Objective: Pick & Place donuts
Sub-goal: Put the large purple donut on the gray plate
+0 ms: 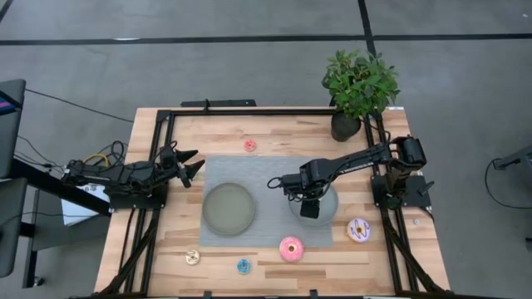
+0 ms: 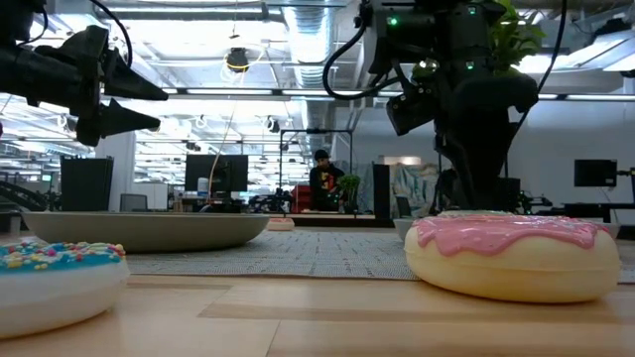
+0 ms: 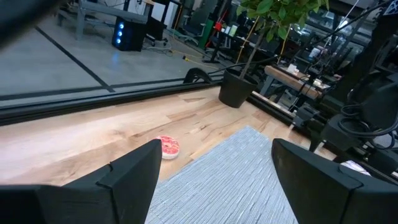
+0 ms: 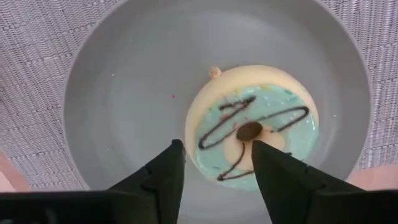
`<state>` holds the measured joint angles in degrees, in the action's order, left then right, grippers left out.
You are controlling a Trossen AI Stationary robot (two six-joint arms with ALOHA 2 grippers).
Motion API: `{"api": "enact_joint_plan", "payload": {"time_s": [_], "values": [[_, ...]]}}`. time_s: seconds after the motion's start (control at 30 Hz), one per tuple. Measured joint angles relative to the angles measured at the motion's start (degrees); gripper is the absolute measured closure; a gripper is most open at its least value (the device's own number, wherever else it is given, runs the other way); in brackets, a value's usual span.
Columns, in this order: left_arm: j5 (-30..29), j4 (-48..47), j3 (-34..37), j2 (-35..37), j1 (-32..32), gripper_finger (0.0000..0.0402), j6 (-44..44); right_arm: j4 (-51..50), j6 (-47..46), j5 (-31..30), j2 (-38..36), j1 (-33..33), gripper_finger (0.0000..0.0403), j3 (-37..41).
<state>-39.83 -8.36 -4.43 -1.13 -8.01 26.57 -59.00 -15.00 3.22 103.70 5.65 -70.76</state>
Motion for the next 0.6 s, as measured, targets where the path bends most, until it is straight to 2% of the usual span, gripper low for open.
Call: {"api": "enact_joint_plan", "payload": {"time_s": [0.33,0.47,0.6], "values": [[0.0,0.0,0.0,0.0,0.0,0.0104,0.02,-0.28,-0.02,-0.69,0.02,-0.02,0.0205,-0.04],[0.0,0.0,0.0,0.0,0.0,0.0104,0.04,-1.51,-1.88,-4.59,-1.02,0.12,0.0202,-0.04],[0.06,0.02,0.0,0.0,0.0,0.0104,0.04,-3.08,-4.49,-6.99,-5.48,0.92,0.0204,-0.07]]}}
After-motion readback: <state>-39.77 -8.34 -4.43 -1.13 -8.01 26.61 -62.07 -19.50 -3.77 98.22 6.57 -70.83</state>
